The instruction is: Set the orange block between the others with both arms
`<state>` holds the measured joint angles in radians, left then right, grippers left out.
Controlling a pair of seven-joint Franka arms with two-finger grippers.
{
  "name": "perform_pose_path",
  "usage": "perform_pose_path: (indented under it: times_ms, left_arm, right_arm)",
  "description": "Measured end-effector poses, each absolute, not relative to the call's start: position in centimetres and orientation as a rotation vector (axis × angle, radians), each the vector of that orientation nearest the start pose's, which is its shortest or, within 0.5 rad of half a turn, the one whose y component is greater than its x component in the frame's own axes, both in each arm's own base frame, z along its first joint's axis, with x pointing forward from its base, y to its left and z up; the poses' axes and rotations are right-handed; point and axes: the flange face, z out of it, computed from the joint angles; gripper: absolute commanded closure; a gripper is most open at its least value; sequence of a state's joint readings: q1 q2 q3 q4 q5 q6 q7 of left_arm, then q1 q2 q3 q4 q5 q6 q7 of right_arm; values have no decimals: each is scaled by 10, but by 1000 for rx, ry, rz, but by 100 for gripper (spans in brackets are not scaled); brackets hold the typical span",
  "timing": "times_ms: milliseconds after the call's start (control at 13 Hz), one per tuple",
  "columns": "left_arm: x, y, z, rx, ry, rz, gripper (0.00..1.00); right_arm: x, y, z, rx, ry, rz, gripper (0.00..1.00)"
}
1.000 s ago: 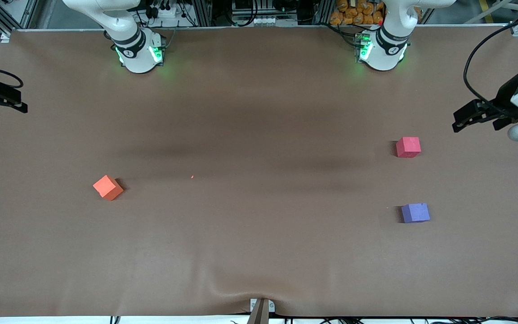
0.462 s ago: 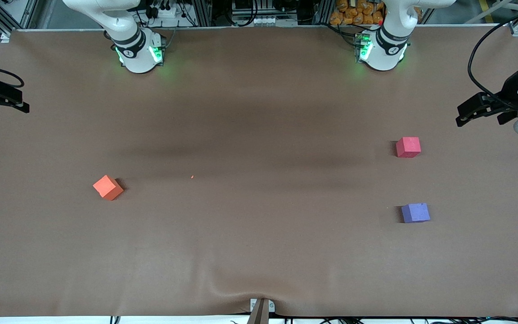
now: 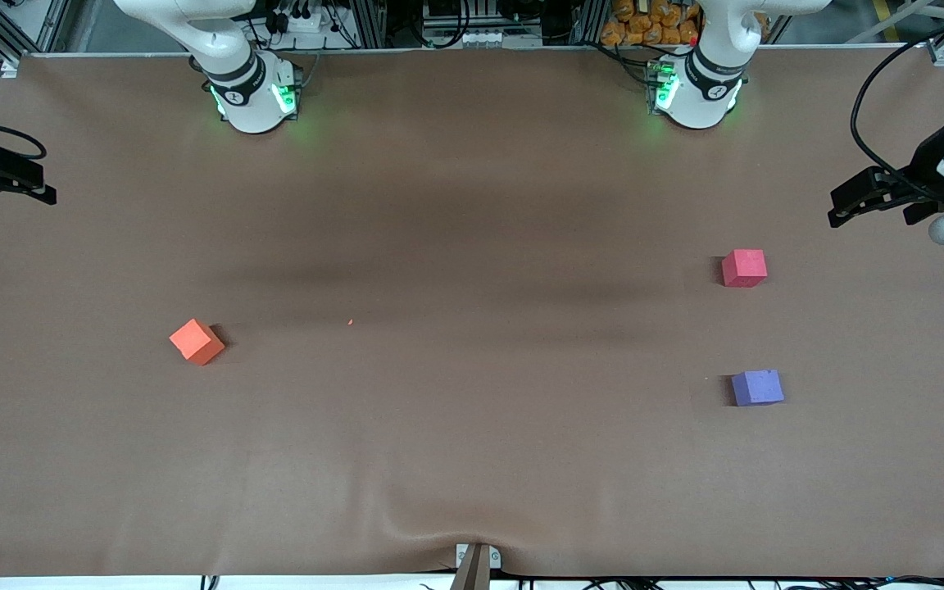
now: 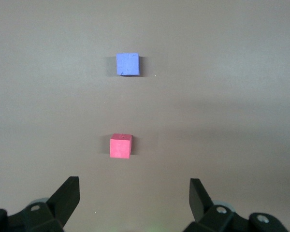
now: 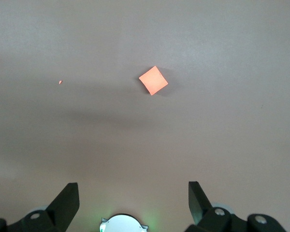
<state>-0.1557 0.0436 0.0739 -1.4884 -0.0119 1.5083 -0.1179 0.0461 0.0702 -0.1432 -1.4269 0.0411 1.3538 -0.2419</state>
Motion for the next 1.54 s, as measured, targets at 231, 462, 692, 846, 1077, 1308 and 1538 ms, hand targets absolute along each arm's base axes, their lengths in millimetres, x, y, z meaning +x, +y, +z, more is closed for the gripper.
perform_pose_path:
  times_ms: [231, 462, 692, 846, 1077, 1308, 1538]
  left_arm:
    - [560, -51, 632, -3147, -48, 45, 0]
    - [560, -53, 631, -3146, -42, 50, 0]
    - [561, -54, 628, -3146, -39, 57, 0]
    - [563, -56, 623, -3144, -37, 71, 0]
    - [566, -58, 617, -3142, -32, 83, 0]
    - [567, -59, 613, -3141, -29, 94, 0]
    - [568, -59, 610, -3140, -29, 102, 0]
  right_arm:
    - [571, -45, 605, -3073, -229, 246, 0]
    - [615, -42, 533, -3084, -233, 276, 0]
    - [650, -31, 454, -3080, -307, 334, 0]
    - [669, -21, 413, -3080, -419, 302, 0]
    - [680, -24, 384, -3086, -458, 273, 0]
    - [683, -28, 355, -3052, -603, 297, 0]
    - [681, -28, 310, -2969, -815, 374, 0]
